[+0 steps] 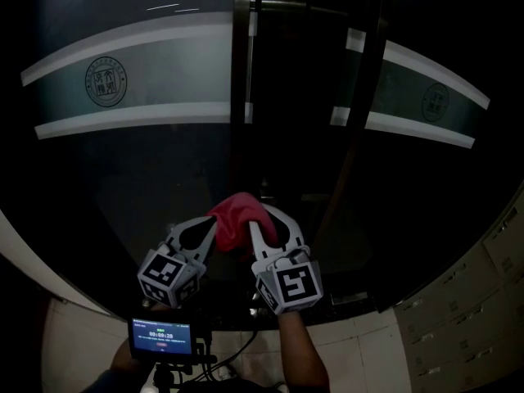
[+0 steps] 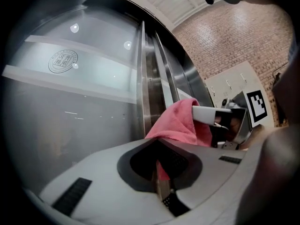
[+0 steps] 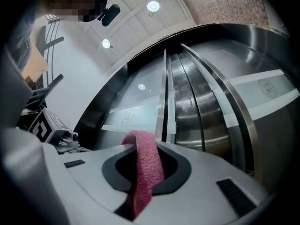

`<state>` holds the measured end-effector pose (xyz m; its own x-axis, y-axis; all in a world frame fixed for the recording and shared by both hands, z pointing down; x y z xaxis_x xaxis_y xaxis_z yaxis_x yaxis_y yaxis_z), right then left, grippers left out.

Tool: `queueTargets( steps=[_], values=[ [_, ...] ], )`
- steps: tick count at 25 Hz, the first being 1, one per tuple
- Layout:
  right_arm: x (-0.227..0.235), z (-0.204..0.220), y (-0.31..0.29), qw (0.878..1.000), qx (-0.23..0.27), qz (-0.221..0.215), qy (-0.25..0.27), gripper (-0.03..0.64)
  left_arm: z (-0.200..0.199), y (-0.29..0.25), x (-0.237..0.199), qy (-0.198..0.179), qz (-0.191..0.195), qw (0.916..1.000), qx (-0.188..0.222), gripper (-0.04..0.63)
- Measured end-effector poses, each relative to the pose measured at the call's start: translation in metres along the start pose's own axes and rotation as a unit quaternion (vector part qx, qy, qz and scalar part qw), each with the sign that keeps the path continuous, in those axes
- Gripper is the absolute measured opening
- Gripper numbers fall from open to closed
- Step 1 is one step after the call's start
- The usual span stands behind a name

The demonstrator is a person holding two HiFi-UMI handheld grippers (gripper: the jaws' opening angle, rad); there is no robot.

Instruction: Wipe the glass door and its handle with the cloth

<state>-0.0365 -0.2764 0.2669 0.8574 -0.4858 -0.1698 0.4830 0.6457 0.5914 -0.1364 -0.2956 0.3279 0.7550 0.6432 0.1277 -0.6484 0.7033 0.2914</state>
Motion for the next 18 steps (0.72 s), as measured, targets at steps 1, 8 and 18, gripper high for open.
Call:
queueTargets(
  steps=[1,8,18],
  values=[
    [-0.001,0.001,0.012,1.000,-0.004,0.005,0.000,0.028,0.002,0.006,0.002,0.003,-0.008,1.0000,-0.003,0.012],
    [-0.002,0.000,0.110,0.998,-0.044,0.019,-0.029,0.028,0.003,0.033,0.064,0.020,-0.039,0.9990,-0.009,0.012],
    [-0.025,-0.058,0.204,0.995,-0.064,-0.055,-0.049,0.028,0.001,0.065,0.195,0.031,-0.053,0.9979,-0.022,0.012]
  ],
)
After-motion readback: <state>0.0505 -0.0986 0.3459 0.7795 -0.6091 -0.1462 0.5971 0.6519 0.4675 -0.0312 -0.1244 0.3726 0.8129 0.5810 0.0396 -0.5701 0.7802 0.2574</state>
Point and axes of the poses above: the fingertips, and each gripper's own axes: y backward along the fingers, x to its right, z out of its underside, the point moved 2 cm from there along y, backward along the fingers, and after that the axes turned 13 degrees about x, right-handed, at the moved point
